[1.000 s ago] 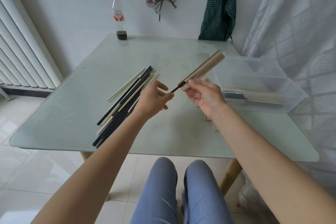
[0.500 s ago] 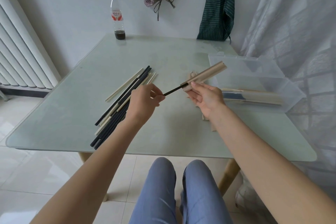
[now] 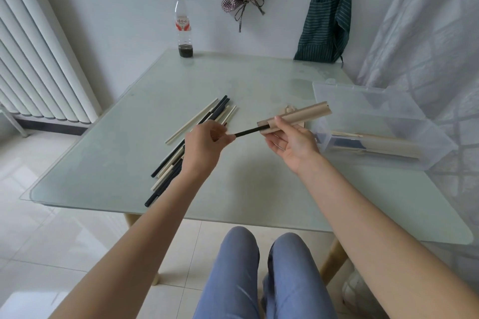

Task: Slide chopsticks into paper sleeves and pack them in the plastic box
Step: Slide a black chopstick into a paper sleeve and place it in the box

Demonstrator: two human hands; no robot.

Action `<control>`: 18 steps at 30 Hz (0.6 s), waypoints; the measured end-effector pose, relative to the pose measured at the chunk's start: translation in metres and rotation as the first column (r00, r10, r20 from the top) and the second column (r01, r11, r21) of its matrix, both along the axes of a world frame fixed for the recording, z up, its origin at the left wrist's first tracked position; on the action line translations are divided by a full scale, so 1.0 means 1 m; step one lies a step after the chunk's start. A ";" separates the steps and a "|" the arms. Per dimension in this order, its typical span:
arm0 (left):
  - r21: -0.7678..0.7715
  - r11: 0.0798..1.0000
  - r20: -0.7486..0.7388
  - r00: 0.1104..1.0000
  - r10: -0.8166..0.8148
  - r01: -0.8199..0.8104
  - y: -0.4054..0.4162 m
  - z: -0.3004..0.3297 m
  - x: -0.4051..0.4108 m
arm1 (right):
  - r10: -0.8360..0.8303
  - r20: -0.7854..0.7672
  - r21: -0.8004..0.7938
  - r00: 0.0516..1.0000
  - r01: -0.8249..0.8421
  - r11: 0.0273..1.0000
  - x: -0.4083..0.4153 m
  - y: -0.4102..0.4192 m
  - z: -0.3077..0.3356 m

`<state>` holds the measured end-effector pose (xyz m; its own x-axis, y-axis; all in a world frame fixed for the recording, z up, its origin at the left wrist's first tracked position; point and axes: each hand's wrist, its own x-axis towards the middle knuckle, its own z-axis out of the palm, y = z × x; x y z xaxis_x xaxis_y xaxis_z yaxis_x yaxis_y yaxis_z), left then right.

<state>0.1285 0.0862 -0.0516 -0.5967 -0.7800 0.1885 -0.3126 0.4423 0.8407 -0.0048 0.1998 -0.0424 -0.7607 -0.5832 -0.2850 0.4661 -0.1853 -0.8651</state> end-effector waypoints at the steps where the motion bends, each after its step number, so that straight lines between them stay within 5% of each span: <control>1: -0.036 0.998 0.064 0.996 0.054 -0.052 -0.006 -0.003 0.002 | -0.030 0.007 -0.004 1.000 0.030 1.000 0.001 -0.003 -0.001; 6: -0.218 0.976 0.482 0.865 0.136 -0.032 -0.014 -0.017 0.010 | -0.109 0.064 -0.019 0.992 0.111 0.994 0.001 -0.013 -0.006; 13: -0.294 0.955 0.650 0.740 0.173 0.035 -0.009 -0.010 0.003 | -0.156 0.077 -0.051 0.985 0.160 0.986 0.000 -0.014 -0.009; 18: -0.207 0.966 0.635 0.772 0.014 0.152 -0.004 -0.012 0.002 | -0.197 0.076 -0.088 0.977 0.203 0.975 -0.009 -0.009 -0.010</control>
